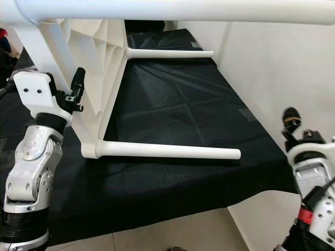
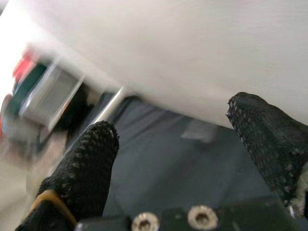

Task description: Building children table

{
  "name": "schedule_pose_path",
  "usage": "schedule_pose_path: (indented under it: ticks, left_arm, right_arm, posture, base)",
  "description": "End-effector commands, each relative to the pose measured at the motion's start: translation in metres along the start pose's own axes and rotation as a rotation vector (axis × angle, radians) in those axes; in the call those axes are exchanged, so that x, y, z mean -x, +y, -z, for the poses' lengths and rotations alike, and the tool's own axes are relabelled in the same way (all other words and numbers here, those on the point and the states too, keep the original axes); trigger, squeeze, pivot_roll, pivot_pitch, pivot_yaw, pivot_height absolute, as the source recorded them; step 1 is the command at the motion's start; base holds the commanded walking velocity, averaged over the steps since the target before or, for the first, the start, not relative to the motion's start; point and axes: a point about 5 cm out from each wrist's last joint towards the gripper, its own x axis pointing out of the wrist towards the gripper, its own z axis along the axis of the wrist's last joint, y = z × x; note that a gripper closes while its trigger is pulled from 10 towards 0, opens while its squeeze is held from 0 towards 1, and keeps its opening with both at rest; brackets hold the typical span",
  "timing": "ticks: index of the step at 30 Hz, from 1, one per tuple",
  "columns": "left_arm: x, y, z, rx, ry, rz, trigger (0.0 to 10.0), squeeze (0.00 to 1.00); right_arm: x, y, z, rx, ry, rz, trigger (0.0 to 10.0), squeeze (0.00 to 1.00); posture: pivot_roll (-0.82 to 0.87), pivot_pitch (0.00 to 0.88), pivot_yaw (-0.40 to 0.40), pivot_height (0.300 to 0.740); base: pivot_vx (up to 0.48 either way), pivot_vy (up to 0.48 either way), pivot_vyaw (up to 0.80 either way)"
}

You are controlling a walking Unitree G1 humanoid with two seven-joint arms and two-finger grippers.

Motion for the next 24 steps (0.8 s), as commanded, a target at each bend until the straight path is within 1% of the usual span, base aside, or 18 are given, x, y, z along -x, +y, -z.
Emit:
schedule_pose_path:
  ticks: [1,3,4,6,7,8,9,10,11,13,14,15,18,19,21,22,23,24]
  left_arm:
    - [0.000,0.014,-0.005,-0.041,-0.021,-0.068,0.0,0.00]
    - [0.000,0.014,-0.005,-0.041,-0.021,-0.068,0.0,0.00]
    - [0.000,0.015,-0.005,-0.047,-0.020,-0.073,0.0,0.00]
    - [0.000,0.015,-0.005,-0.047,-0.020,-0.073,0.0,0.00]
    - [0.000,0.017,-0.005,-0.053,-0.017,-0.078,0.0,0.00]
    - [-0.001,0.019,-0.003,-0.061,-0.008,-0.085,4.9,0.00]
    - [-0.001,0.021,-0.002,-0.066,0.003,-0.090,9.4,0.00]
    - [-0.001,0.021,-0.002,-0.066,0.003,-0.090,9.4,0.00]
    - [-0.001,0.021,0.000,-0.064,0.015,-0.092,10.0,0.00]
    - [-0.001,0.021,0.000,-0.064,0.015,-0.092,10.0,0.00]
    - [-0.001,0.019,0.004,-0.059,0.033,-0.079,10.0,0.00]
    - [-0.001,0.016,0.007,-0.048,0.050,-0.056,10.0,0.00]
    - [-0.001,0.016,0.007,-0.048,0.050,-0.056,10.0,0.00]
    - [0.001,0.005,0.016,-0.014,0.103,0.014,10.0,1.00]
    - [0.001,0.005,0.016,-0.014,0.103,0.014,10.0,1.00]
    - [0.002,0.002,0.018,-0.001,0.116,0.034,10.0,1.00]
    - [0.002,0.002,0.018,-0.001,0.116,0.034,10.0,1.00]
    - [0.002,0.000,0.020,0.007,0.125,0.045,10.0,1.00]
  right_arm:
    - [0.010,0.047,-0.002,0.338,0.059,-0.358,10.0,0.00]
    - [0.010,0.047,-0.002,0.338,0.059,-0.358,10.0,0.00]
    - [0.015,0.061,0.002,0.449,0.100,-0.479,10.0,0.00]
    - [0.015,0.061,0.002,0.449,0.100,-0.479,10.0,0.00]
    - [0.022,0.073,0.005,0.536,0.126,-0.606,10.0,0.00]
    - [0.033,0.091,0.005,0.640,0.155,-0.788,10.0,0.00]
    - [0.042,0.104,0.004,0.709,0.173,-0.924,10.0,0.00]
    - [0.042,0.104,0.004,0.709,0.173,-0.924,10.0,0.00]
    - [0.048,0.113,0.003,0.764,0.187,-1.024,10.0,0.00]
    - [0.048,0.113,0.003,0.764,0.187,-1.024,10.0,0.00]
    - [0.052,0.123,0.000,0.834,0.188,-1.114,10.0,0.00]
    - [0.052,0.132,-0.004,0.900,0.157,-1.165,10.0,0.00]
    - [0.052,0.132,-0.004,0.900,0.157,-1.165,10.0,0.00]
    - [0.051,0.158,-0.020,0.965,0.030,-1.279,10.0,0.00]
    - [0.051,0.158,-0.020,0.965,0.030,-1.279,10.0,0.00]
    - [0.052,0.171,-0.026,0.980,-0.032,-1.324,10.0,0.00]
    - [0.052,0.171,-0.026,0.980,-0.032,-1.324,10.0,0.00]
    - [0.054,0.183,-0.032,0.989,-0.091,-1.371,10.0,0.00]
  posture:
    - [-0.08,0.099,-0.027,0.740]
    - [-0.08,0.099,-0.027,0.740]
    - [-0.08,0.099,-0.027,0.740]
    - [-0.08,0.099,-0.027,0.740]
    - [-0.08,0.096,-0.021,0.740]
    - [-0.08,0.093,-0.018,0.740]
    - [-0.08,0.092,-0.015,0.740]
    - [-0.08,0.092,-0.015,0.740]
    - [-0.08,0.087,-0.013,0.740]
    - [-0.08,0.087,-0.013,0.740]
    - [-0.08,0.085,-0.007,0.740]
    - [-0.08,0.082,-0.004,0.740]
    - [-0.08,0.082,-0.004,0.740]
    - [-0.07,0.079,0.007,0.740]
    - [-0.07,0.079,0.007,0.740]
    - [-0.07,0.076,0.009,0.740]
    - [-0.07,0.076,0.009,0.740]
    - [-0.07,0.076,0.014,0.740]
  base:
    - [0.000,0.000,0.00]
    - [0.000,0.000,0.00]
    - [0.000,0.000,0.00]
    - [0.000,0.000,0.00]
    - [0.000,0.000,0.00]
    - [0.000,0.000,0.00]
    - [0.000,0.000,0.00]
    - [0.000,0.000,0.00]
    - [0.000,0.000,0.00]
    - [0.000,0.000,0.00]
    - [0.000,0.000,0.00]
    - [0.000,0.000,0.00]
    - [0.000,0.000,0.00]
    - [0.000,0.000,0.00]
    - [0.000,0.000,0.00]
    - [0.000,0.000,0.00]
    - [0.000,0.000,0.00]
    - [0.000,0.000,0.00]
